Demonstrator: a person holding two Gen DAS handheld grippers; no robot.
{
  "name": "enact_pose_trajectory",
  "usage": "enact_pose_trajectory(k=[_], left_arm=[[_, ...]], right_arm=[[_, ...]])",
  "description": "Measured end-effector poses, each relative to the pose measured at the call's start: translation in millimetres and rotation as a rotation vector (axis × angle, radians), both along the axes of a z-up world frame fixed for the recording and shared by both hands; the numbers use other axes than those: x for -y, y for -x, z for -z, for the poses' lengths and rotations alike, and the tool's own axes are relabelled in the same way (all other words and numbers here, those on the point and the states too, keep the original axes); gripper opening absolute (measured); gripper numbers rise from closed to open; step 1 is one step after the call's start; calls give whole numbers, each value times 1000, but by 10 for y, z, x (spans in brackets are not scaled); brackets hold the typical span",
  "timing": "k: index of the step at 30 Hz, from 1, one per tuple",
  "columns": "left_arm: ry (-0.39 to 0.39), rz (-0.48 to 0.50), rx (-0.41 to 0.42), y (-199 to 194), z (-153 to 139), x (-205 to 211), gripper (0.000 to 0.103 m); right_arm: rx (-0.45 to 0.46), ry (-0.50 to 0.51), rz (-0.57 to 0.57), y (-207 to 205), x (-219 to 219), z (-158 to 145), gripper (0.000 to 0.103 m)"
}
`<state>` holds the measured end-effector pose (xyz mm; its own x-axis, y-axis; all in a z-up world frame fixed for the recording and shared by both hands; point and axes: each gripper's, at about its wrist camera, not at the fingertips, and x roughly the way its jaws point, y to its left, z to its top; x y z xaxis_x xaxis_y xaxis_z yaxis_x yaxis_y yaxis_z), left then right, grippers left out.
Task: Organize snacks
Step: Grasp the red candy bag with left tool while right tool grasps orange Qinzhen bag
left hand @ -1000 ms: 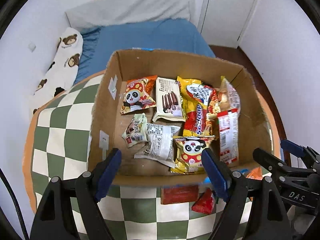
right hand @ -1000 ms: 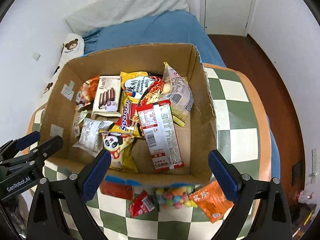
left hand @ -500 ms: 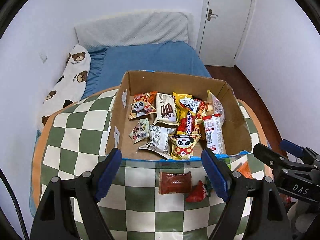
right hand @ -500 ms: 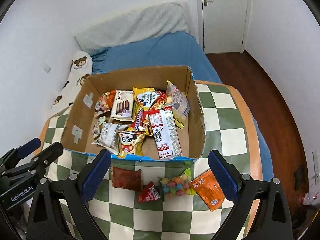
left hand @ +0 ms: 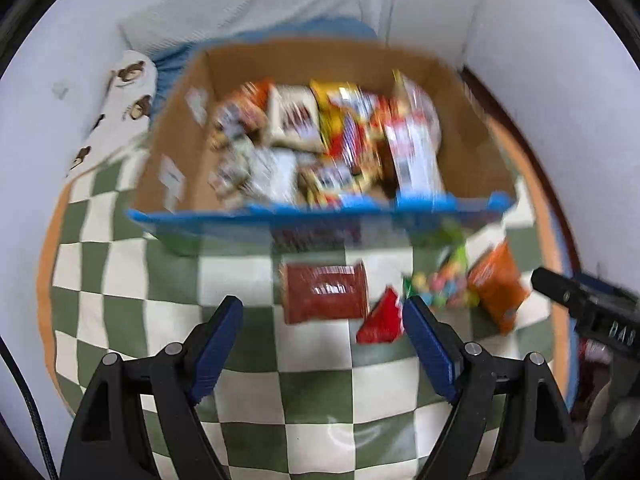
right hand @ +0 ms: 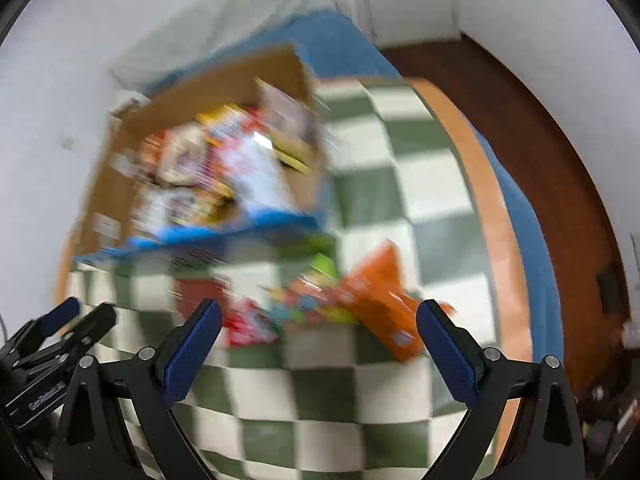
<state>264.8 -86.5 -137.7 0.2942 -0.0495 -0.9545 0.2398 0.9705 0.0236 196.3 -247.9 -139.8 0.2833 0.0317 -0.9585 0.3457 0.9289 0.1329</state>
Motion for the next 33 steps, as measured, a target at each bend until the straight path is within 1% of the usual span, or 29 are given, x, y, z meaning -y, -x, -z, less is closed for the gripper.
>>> enact_pose_trajectory(k=[3, 7, 9, 11, 12, 13, 14, 16, 17, 18, 19, 21, 22, 23, 24, 26, 29, 30, 31, 32, 33], left_arm=[[-61, 109, -60, 39, 348, 258, 81], [-148, 252, -105, 70, 699, 572, 81], [-191, 320, -124, 53, 862, 741, 81], [-209, 351, -137, 26, 981, 850, 81], [-206, 367, -143, 6, 1039, 912, 67], [-193, 374, -150, -8, 1070, 943, 45], [-196, 372, -166, -23, 1110, 966, 37], [-175, 358, -207, -35, 1176, 984, 31], [-168, 342, -212, -32, 1182, 973, 31], [-156, 324, -217, -21, 1183, 950, 31], [-142, 307, -226, -8, 1187, 920, 31], [-101, 253, -262, 50, 1203, 811, 31], [-87, 234, -277, 87, 1215, 760, 31], [-67, 214, -295, 128, 1218, 703, 31], [-45, 192, -313, 172, 1223, 634, 31], [-13, 152, -353, 274, 1246, 486, 31], [14, 118, -405, 429, 1291, 296, 31], [17, 115, -414, 461, 1303, 264, 31], [22, 108, -425, 495, 1315, 215, 31], [31, 103, -432, 505, 1321, 193, 31], [53, 91, -447, 508, 1327, 157, 31]], right_arm=[[-89, 13, -31, 20, 177, 385, 100], [-176, 44, -114, 3, 249, 789, 100], [-200, 62, -145, -18, 254, 945, 100], [-224, 83, -169, -40, 256, 1100, 99], [-229, 89, -166, -43, 265, 1142, 99], [-233, 91, -161, -44, 280, 1188, 95], [-232, 90, -152, -36, 304, 1215, 86], [-214, 71, -123, -8, 357, 1227, 78], [-205, 62, -112, 10, 372, 1218, 74], [-198, 52, -93, 39, 401, 1209, 73], [-197, 30, -68, 85, 424, 1201, 69], [-198, 6, -47, 170, 430, 1192, 69], [-205, -19, -33, 240, 426, 1204, 68], [-218, -48, -25, 294, 404, 1220, 64], [-226, -70, -20, 345, 391, 1233, 64], [-253, -128, -8, 493, 347, 1276, 58], [-311, -251, -11, 700, 244, 1381, 58], [-321, -273, -16, 726, 229, 1394, 59], [-335, -293, -18, 752, 226, 1396, 63], [-331, -293, -10, 762, 239, 1360, 73], [-312, -281, -10, 758, 269, 1312, 79]])
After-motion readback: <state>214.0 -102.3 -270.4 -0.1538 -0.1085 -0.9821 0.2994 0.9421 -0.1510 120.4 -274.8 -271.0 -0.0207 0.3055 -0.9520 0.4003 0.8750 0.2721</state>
